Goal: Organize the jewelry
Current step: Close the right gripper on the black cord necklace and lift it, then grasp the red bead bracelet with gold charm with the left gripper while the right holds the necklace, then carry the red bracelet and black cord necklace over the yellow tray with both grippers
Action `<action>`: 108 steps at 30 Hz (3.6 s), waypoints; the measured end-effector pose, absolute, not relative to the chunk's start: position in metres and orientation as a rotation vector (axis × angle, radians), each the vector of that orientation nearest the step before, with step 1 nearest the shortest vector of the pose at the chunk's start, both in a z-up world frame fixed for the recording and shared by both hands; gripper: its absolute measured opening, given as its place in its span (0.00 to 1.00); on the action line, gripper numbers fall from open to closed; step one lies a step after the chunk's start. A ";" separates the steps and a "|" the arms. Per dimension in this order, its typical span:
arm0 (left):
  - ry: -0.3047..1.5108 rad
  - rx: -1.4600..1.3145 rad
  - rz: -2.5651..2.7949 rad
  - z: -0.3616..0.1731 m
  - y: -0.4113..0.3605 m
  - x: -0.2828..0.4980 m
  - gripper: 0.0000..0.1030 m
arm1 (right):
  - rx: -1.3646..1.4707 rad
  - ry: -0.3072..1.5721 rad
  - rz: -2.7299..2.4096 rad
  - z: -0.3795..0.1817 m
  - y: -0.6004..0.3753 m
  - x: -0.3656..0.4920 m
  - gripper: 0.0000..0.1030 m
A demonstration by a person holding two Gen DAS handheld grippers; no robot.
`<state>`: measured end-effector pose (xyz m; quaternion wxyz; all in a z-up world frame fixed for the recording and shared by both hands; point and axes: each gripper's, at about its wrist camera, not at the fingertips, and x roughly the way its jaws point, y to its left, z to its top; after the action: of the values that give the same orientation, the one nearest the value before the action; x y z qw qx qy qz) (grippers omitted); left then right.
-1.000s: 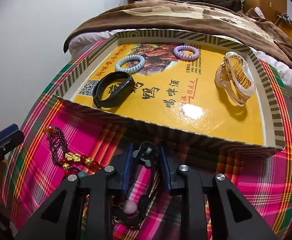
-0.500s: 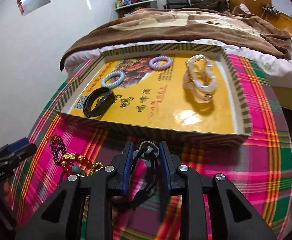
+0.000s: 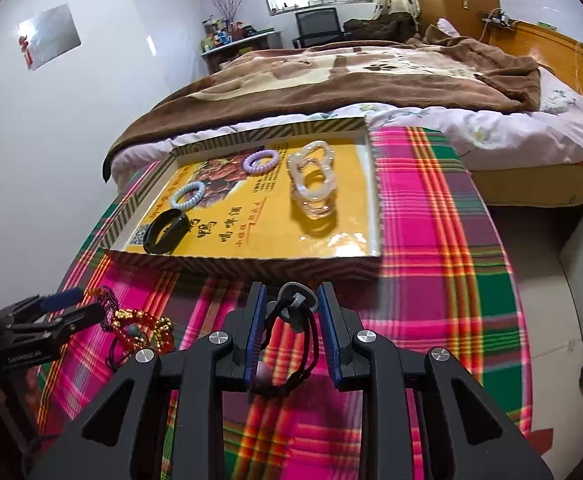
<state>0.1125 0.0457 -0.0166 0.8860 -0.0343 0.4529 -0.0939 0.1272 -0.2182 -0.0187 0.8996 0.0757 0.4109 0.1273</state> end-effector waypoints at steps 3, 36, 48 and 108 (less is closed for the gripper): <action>0.968 0.012 -0.190 -0.020 0.032 0.124 0.74 | 0.167 0.853 0.261 -0.021 -0.224 0.125 0.26; 1.013 0.315 -0.292 -0.043 -0.009 0.131 0.12 | 0.220 0.868 0.300 -0.036 -0.225 0.129 0.26; 0.963 0.162 -0.314 -0.029 0.007 0.126 0.11 | 0.216 0.857 0.303 -0.032 -0.222 0.126 0.26; 0.742 0.039 -0.319 0.064 0.023 0.252 0.10 | 0.155 0.784 0.327 0.012 -0.165 0.233 0.26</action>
<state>0.2521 0.0232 0.0641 0.9194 0.0190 0.3608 -0.1552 0.2325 -0.1648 0.0115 0.9083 0.0753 0.3799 0.1584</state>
